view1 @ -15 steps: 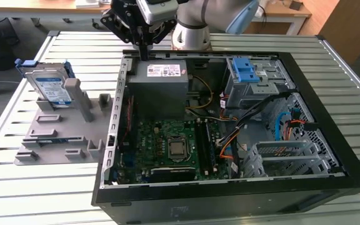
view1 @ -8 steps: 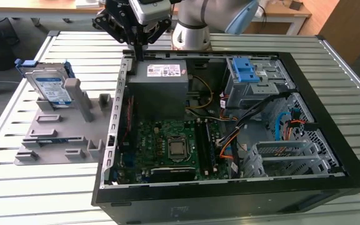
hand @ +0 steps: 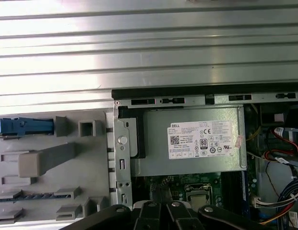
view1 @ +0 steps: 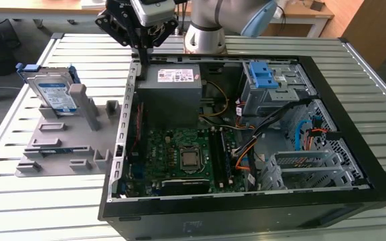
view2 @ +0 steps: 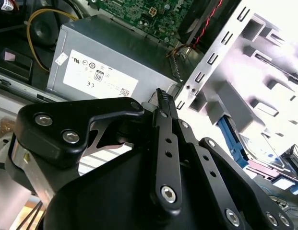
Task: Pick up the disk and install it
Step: 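Reach for the disk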
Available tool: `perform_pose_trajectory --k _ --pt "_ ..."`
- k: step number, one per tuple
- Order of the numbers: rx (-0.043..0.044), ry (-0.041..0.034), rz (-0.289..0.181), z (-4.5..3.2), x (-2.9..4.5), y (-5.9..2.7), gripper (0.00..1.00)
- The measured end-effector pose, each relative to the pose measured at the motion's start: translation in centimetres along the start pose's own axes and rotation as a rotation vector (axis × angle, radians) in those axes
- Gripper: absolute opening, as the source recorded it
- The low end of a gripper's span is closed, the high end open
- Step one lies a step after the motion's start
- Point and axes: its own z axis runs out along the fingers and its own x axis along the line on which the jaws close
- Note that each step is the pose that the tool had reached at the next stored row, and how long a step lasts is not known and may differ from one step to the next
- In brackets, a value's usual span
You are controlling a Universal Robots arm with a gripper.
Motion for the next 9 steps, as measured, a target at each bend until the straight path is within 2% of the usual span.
perform_pose_trajectory --k 9 --pt "0.0 0.0 0.0 0.03 1.03 -0.05 0.11"
